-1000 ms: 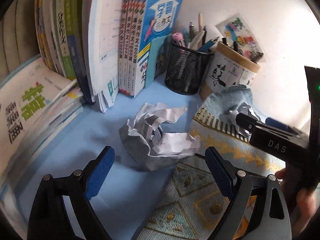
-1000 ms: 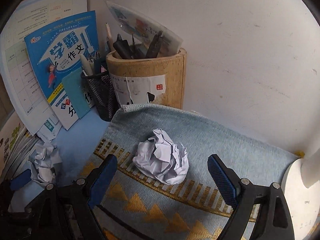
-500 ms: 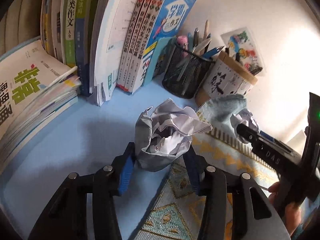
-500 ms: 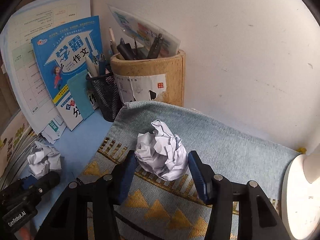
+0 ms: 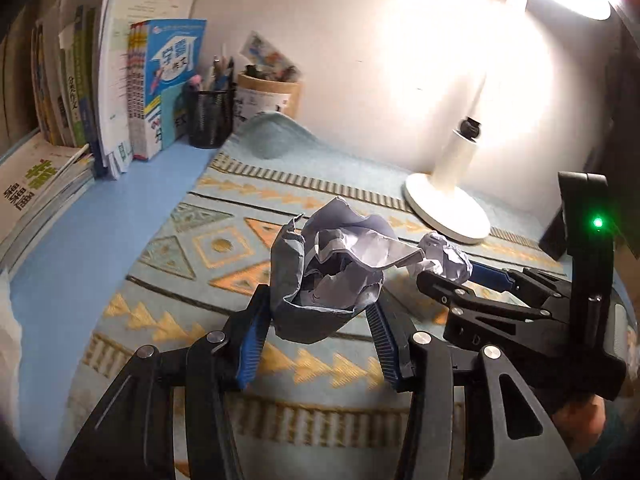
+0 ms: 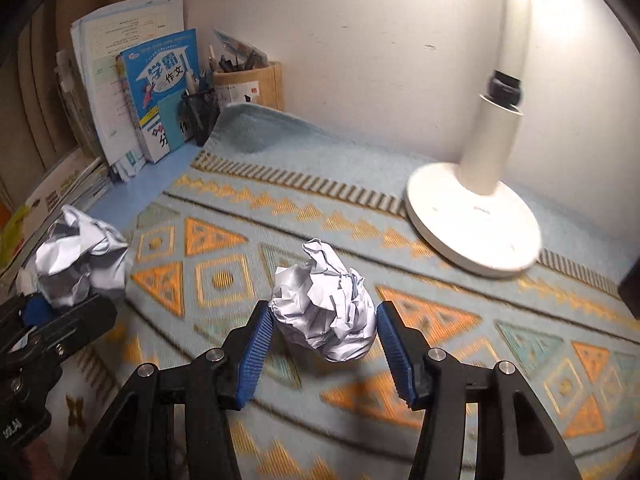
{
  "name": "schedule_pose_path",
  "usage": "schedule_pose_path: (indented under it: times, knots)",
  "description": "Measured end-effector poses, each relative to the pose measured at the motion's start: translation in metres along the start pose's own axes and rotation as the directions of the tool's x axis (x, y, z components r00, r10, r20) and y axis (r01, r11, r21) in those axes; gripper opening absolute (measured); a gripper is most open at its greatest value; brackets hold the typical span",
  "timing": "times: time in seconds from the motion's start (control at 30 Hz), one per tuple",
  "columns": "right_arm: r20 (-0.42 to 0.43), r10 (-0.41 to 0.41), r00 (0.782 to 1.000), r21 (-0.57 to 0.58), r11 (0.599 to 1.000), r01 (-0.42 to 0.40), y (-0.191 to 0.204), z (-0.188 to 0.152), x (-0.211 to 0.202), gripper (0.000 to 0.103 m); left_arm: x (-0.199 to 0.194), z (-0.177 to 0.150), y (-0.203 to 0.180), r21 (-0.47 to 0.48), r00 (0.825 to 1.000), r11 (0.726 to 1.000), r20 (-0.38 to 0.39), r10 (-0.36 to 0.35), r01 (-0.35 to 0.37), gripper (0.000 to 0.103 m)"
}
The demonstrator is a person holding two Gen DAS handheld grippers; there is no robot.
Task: Organize objects
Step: 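Lift and carry the grey paper and paper ball to the woven bowl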
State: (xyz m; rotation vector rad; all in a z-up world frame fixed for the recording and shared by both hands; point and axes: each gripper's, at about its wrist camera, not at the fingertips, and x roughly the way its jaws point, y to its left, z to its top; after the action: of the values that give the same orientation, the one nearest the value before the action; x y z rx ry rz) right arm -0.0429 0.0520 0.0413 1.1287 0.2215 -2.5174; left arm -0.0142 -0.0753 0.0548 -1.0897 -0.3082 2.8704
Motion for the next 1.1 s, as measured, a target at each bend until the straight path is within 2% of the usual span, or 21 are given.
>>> schedule_pose_path:
  times: [0.17, 0.27, 0.37, 0.47, 0.53, 0.63, 0.77, 0.97, 1.1]
  knots:
    - [0.018, -0.052, 0.998, 0.05, 0.997, 0.051, -0.051, -0.078, -0.079, 0.054, -0.011, -0.041, -0.053, 0.022, 0.993, 0.993, -0.037, -0.113, 0.113, 0.045]
    - [-0.031, -0.127, 0.991, 0.061, 0.99, 0.129, -0.076, -0.112, -0.095, 0.054, -0.008, -0.057, -0.083, 0.051, 0.988, 0.988, -0.06, -0.143, 0.146, 0.045]
    - [-0.01, -0.113, 0.994, 0.093, 0.989, 0.113, -0.094, -0.135, -0.111, 0.054, -0.01, -0.066, -0.107, 0.09, 0.984, 0.981, -0.059, -0.166, 0.171, 0.045]
    - [0.022, -0.095, 0.995, 0.123, 0.988, 0.092, -0.102, -0.144, -0.118, 0.056, -0.012, -0.073, -0.123, 0.131, 0.988, 0.98, -0.039, -0.149, 0.153, 0.045]
    - [0.046, -0.076, 0.996, 0.135, 0.988, 0.069, -0.104, -0.141, -0.12, 0.067, -0.01, -0.079, -0.125, 0.146, 0.993, 0.983, -0.016, -0.113, 0.114, 0.045]
    - [0.047, -0.062, 0.997, 0.146, 0.988, 0.054, -0.105, -0.139, -0.117, 0.072, 0.0, -0.081, -0.117, 0.104, 0.993, 0.989, -0.073, -0.096, 0.104, 0.045]
    - [0.01, -0.031, 0.999, 0.17, 0.985, 0.029, -0.109, -0.139, -0.11, 0.073, 0.01, -0.082, -0.105, 0.04, 0.986, 0.992, -0.124, -0.113, 0.119, 0.045]
    - [-0.012, -0.016, 1.0, 0.203, 0.979, 0.018, -0.114, -0.14, -0.106, 0.073, 0.01, -0.085, -0.114, 0.075, 0.986, 0.992, -0.14, -0.088, 0.099, 0.047]
    - [-0.024, -0.012, 1.0, 0.197, 0.98, 0.016, -0.114, -0.14, -0.104, 0.073, 0.01, -0.084, -0.113, 0.065, 0.986, 0.993, -0.139, -0.092, 0.102, 0.048]
